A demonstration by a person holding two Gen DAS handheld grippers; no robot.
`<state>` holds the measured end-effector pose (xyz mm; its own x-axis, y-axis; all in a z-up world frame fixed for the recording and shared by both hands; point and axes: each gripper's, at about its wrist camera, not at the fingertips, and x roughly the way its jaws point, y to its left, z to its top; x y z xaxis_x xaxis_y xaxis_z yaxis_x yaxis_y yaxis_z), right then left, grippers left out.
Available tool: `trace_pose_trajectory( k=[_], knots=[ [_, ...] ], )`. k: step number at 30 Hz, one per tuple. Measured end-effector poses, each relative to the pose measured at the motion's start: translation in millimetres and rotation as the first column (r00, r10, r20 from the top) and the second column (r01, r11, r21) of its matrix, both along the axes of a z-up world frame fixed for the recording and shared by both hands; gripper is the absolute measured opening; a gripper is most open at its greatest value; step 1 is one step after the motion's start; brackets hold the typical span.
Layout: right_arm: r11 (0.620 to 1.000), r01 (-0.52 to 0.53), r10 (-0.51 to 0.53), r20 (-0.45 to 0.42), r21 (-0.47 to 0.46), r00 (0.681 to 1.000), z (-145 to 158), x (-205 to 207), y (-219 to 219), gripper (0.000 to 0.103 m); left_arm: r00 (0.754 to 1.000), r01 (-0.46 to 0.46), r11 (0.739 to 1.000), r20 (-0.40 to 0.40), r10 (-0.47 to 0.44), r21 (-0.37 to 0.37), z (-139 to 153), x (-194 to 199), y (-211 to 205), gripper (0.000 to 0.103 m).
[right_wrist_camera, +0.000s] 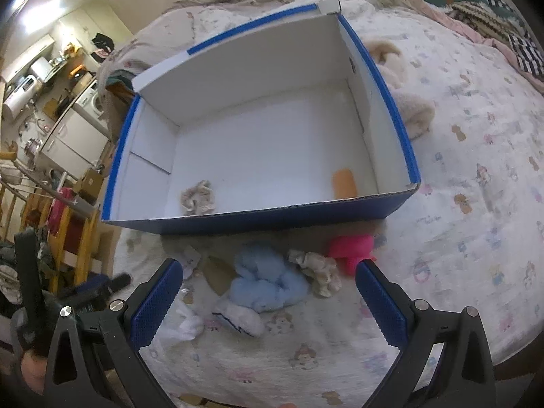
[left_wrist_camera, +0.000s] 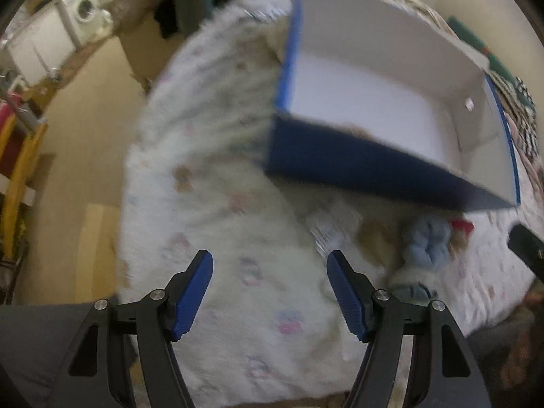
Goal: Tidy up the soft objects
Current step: 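Withdraw both grippers from the box back toward the pile, then grasp the white sock with the left gripper while the right gripper grasps the pink duck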
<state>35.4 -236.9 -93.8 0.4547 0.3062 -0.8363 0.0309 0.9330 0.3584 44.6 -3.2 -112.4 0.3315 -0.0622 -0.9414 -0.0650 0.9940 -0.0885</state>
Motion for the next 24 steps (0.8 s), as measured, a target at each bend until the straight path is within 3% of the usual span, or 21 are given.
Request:
trace_pose_trajectory(
  k=[4, 8, 14, 15, 17, 19, 24],
  knots=[
    [1.000, 0.013, -0.015, -0.059, -0.022, 0.998, -11.7, 5.9, 2.9, 0.103, 0.991, 0.108, 0.994, -0.083, -0.107, 0.006, -21.4, -4.8, -29.5, 0.067],
    [0.999, 0.033, -0.036, -0.122, -0.032, 0.992, -25.4, 7.4, -2.6, 0.103, 0.961, 0.250, 0.968, -0.128, -0.245, 0.028, -35.7, -13.7, -69.7, 0.067],
    [0.996, 0.088, -0.085, -0.163, 0.014, 0.983, -32.6, 8.2, -18.4, 0.103, 0.927, 0.333, 0.937, -0.216, -0.305, 0.103, -60.4, -20.4, -97.5, 0.065],
    [0.995, 0.101, -0.095, -0.166, 0.023, 0.981, -33.3, 8.3, -20.9, 0.103, 0.928, 0.327, 0.938, -0.226, -0.296, 0.115, -63.2, -20.2, -97.6, 0.060],
    [0.993, 0.118, -0.111, -0.164, 0.030, 0.980, -33.0, 9.7, -25.1, 0.103, 0.928, 0.317, 0.944, -0.238, -0.287, 0.096, -66.5, -19.5, -95.7, 0.034],
    [0.990, 0.133, -0.123, -0.165, 0.052, 0.979, -33.1, 10.9, -29.2, 0.103, 0.925, 0.309, 0.949, -0.252, -0.284, 0.068, -68.6, -16.6, -91.5, 0.020],
    [0.976, 0.180, -0.152, -0.213, 0.119, 0.965, -42.6, 14.2, -41.8, 0.103, 0.928, 0.292, 0.956, -0.246, -0.281, 0.010, -63.2, -13.2, -82.4, 0.019]
  ],
)
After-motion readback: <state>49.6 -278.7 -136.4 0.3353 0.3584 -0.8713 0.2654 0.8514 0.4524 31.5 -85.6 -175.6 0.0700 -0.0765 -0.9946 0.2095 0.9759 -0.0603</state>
